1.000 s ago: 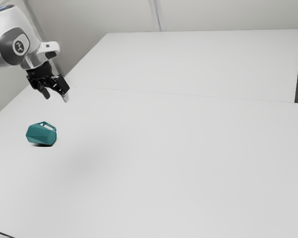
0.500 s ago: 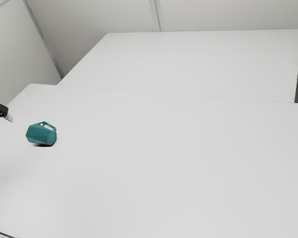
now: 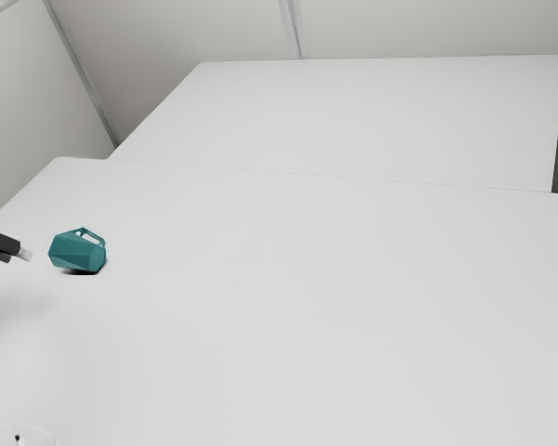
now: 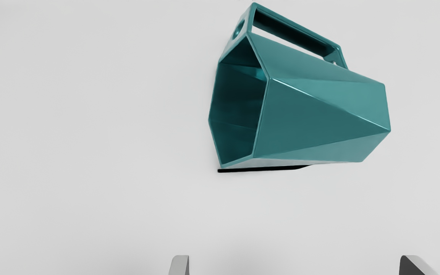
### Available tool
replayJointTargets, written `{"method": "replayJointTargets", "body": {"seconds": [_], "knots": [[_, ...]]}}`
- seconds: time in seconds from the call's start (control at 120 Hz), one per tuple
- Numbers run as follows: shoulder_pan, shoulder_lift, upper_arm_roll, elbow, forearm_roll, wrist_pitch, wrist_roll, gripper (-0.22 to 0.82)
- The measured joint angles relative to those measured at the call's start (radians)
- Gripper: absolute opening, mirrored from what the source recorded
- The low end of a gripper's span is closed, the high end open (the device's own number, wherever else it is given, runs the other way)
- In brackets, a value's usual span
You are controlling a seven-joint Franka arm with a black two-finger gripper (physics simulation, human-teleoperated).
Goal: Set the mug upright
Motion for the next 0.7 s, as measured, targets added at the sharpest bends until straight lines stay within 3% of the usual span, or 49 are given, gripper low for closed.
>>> {"method": "replayJointTargets", "body": {"seconds": [0.325, 0.7], "knots": [[0.013, 0.140, -0.044, 0.106, -0.076, 0.131, 0.253, 0.60], [0.010, 0.142, -0.084, 0.056, -0.133, 0.173, 0.442, 0.58]]}}
